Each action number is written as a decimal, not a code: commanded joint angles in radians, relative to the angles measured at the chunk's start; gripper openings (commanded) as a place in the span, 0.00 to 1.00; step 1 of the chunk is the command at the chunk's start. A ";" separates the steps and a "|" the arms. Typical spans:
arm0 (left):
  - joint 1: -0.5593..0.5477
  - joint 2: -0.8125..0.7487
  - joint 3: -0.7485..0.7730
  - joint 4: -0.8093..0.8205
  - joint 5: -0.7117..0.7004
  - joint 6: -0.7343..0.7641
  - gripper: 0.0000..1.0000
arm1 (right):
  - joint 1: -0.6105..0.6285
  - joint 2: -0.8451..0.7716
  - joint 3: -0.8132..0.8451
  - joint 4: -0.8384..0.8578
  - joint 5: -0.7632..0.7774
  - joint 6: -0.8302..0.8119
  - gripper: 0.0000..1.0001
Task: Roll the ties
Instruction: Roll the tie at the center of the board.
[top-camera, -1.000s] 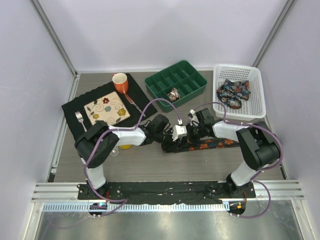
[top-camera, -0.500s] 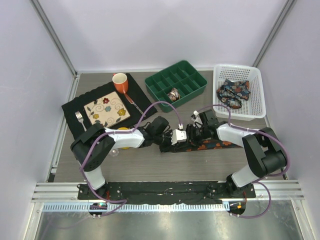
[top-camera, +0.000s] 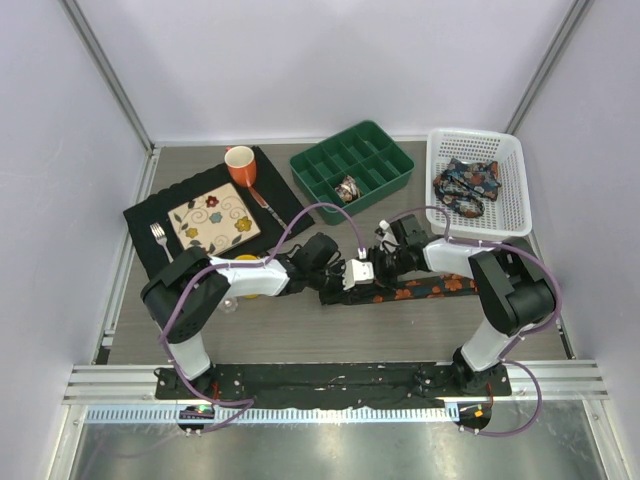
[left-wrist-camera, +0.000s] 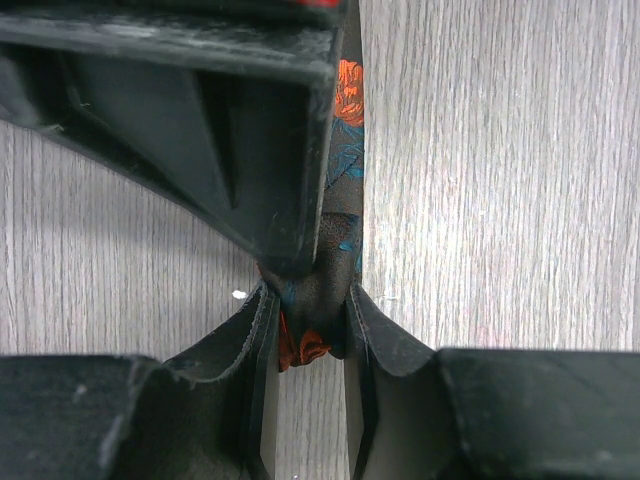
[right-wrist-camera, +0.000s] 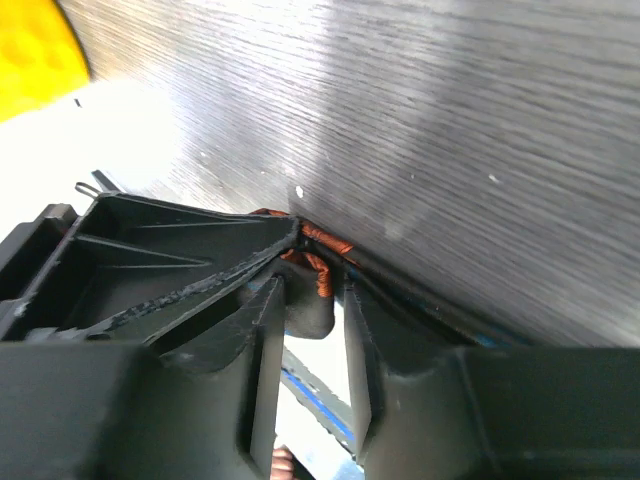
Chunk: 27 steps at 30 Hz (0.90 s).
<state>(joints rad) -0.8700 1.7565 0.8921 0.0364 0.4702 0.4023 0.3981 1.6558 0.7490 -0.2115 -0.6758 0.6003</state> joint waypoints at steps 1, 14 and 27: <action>0.003 0.026 -0.027 -0.107 -0.074 0.009 0.24 | 0.019 0.009 0.039 -0.037 0.030 -0.056 0.20; 0.077 -0.182 -0.097 0.033 0.025 -0.097 0.79 | 0.019 0.027 0.050 -0.124 0.200 -0.146 0.01; 0.078 -0.326 -0.099 0.010 0.219 -0.118 1.00 | 0.038 0.021 0.061 -0.106 0.231 -0.178 0.01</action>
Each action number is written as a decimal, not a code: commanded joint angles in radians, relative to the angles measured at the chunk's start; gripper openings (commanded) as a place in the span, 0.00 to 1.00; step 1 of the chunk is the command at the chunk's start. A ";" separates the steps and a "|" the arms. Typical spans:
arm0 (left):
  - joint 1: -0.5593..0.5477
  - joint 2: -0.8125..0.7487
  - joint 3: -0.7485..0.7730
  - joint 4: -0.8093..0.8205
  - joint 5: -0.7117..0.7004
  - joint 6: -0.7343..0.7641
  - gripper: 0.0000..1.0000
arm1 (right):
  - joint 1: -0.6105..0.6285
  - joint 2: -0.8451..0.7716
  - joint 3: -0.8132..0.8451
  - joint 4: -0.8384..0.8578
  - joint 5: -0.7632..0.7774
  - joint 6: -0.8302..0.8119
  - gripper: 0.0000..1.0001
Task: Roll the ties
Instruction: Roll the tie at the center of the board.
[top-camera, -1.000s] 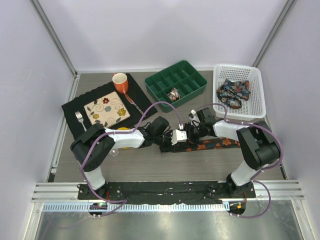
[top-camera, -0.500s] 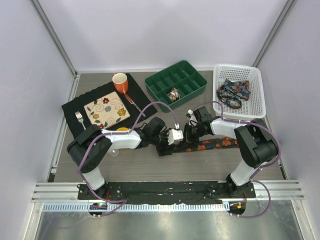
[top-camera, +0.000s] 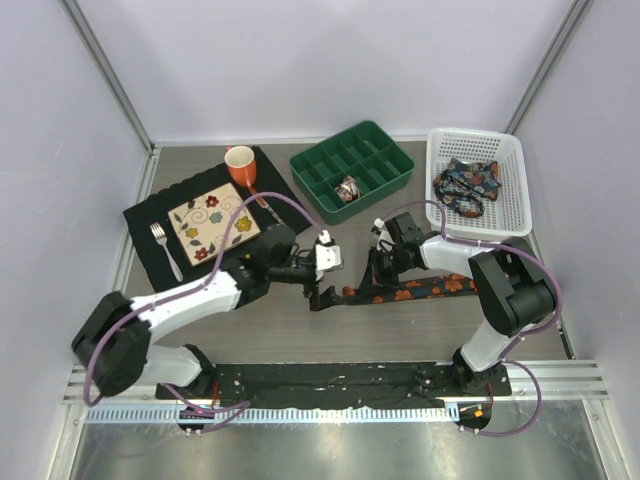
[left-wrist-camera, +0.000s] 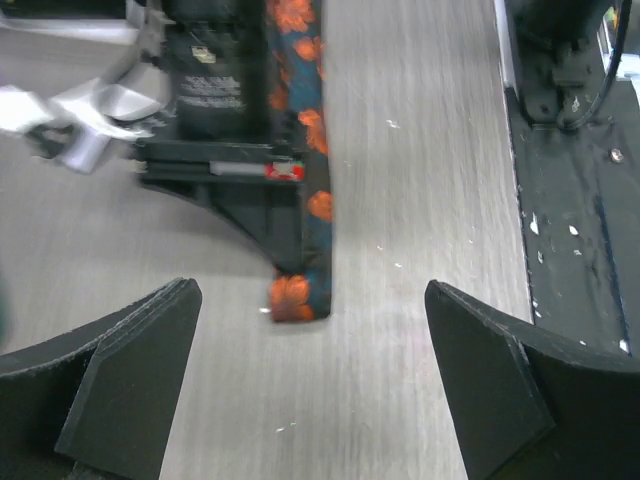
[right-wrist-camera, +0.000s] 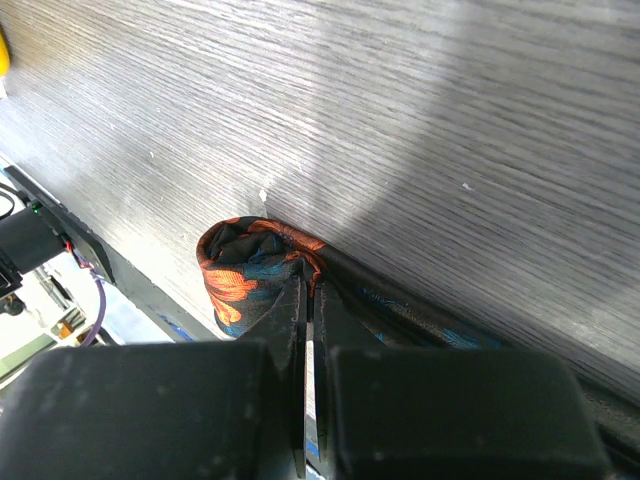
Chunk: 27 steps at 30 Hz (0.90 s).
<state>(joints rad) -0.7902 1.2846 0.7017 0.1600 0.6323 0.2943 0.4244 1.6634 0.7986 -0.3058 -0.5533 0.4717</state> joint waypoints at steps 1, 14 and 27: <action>-0.003 0.221 0.135 -0.135 0.020 -0.014 1.00 | 0.013 0.012 0.011 -0.010 0.105 -0.051 0.01; -0.087 0.450 0.087 0.162 -0.163 0.137 1.00 | 0.028 -0.013 0.019 -0.007 0.078 -0.051 0.01; -0.149 0.529 0.048 0.280 -0.260 0.106 0.75 | 0.030 -0.053 0.042 -0.026 0.041 -0.039 0.01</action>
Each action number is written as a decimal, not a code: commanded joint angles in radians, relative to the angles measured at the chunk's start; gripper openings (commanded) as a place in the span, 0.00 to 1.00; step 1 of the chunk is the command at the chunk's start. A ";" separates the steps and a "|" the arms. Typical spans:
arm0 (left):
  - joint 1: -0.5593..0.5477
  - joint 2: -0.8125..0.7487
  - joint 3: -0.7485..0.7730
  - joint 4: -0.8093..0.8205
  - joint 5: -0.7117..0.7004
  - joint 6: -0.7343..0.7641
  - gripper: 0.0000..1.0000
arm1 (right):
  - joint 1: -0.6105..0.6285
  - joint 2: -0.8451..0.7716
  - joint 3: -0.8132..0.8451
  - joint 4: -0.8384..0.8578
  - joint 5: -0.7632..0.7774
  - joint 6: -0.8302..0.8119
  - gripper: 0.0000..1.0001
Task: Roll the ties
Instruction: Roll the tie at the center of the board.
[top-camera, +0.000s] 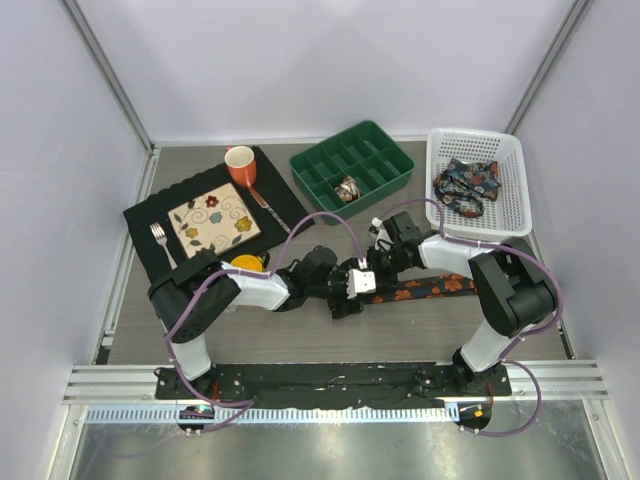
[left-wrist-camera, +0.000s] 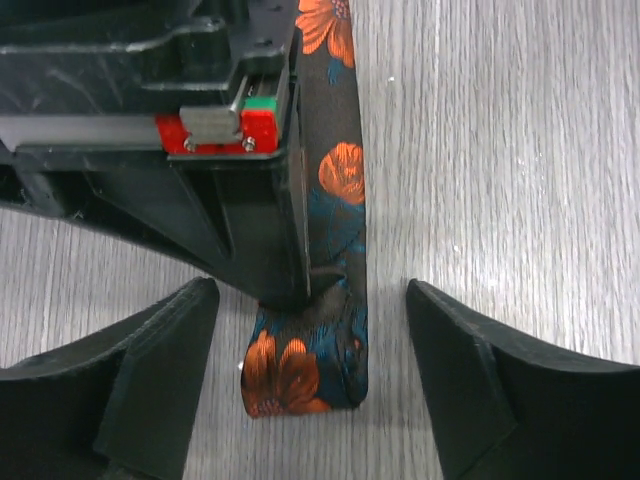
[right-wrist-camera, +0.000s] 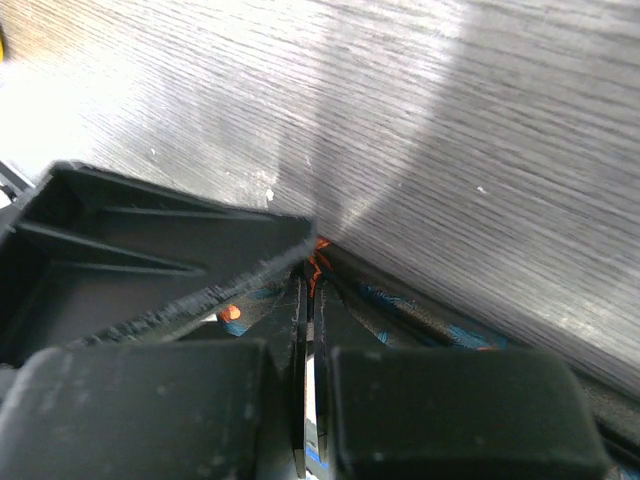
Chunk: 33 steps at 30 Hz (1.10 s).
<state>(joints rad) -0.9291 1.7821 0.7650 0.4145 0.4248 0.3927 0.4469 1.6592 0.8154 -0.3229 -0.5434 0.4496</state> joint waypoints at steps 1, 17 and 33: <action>-0.011 0.034 -0.015 0.020 -0.050 0.003 0.71 | 0.007 -0.053 0.022 -0.010 0.030 -0.012 0.01; -0.010 0.008 -0.023 -0.077 -0.032 -0.037 0.24 | 0.007 -0.081 0.050 -0.039 0.028 -0.006 0.01; 0.050 -0.055 -0.046 -0.109 0.054 -0.078 0.59 | 0.003 0.063 0.056 -0.024 0.187 -0.074 0.01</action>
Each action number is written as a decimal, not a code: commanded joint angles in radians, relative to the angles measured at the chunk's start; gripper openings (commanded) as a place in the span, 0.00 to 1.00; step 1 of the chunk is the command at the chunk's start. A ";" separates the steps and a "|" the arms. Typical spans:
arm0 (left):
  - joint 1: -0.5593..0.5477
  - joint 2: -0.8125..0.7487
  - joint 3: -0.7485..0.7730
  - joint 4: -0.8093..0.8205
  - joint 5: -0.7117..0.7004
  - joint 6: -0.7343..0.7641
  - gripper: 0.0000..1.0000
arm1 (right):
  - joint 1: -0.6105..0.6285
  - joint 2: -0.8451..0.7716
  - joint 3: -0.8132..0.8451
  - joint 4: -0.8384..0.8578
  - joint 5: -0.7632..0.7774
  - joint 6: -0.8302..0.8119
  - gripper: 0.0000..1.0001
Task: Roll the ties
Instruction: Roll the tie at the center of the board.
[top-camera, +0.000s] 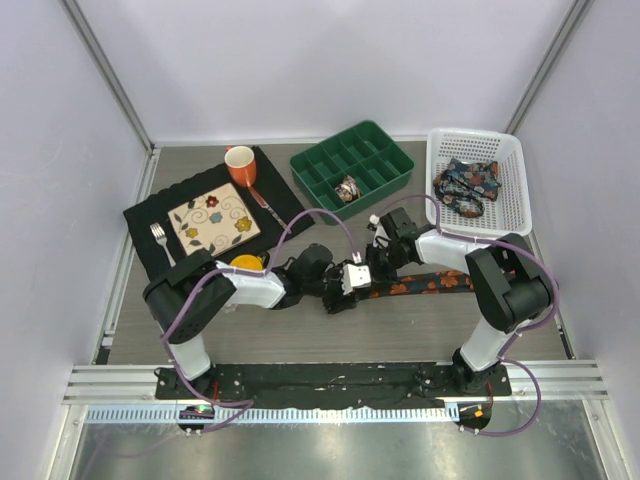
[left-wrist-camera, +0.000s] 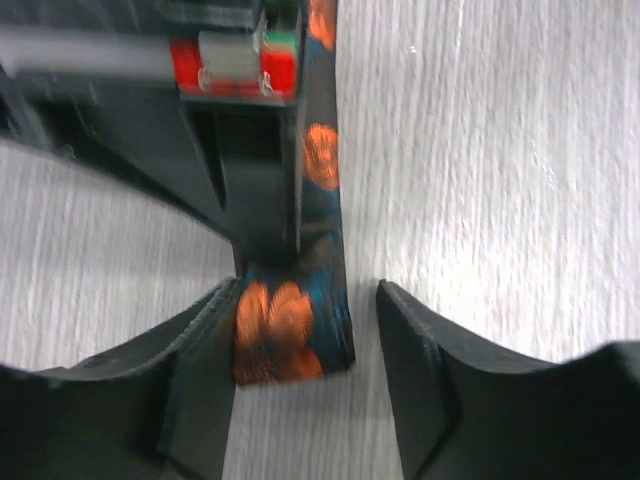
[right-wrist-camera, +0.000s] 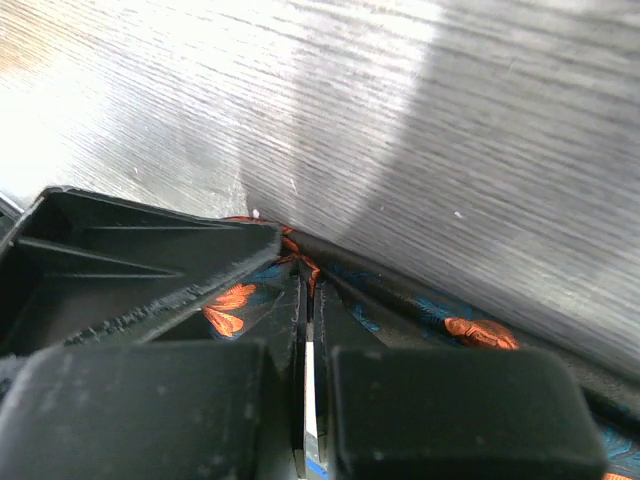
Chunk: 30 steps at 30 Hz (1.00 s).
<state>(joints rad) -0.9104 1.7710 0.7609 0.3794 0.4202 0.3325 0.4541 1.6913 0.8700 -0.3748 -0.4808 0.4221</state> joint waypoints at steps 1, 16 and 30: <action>0.039 -0.054 -0.049 -0.063 0.077 -0.021 0.60 | -0.003 0.031 -0.002 0.033 0.130 -0.046 0.01; 0.087 -0.004 -0.023 0.115 0.134 -0.138 0.73 | -0.005 0.033 -0.025 0.060 0.110 -0.040 0.01; 0.093 -0.065 -0.020 -0.187 0.178 0.008 0.11 | -0.009 -0.085 0.046 -0.050 0.056 -0.026 0.20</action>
<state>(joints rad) -0.8223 1.7725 0.7517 0.3752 0.5594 0.2466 0.4511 1.6855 0.8726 -0.3645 -0.4900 0.4198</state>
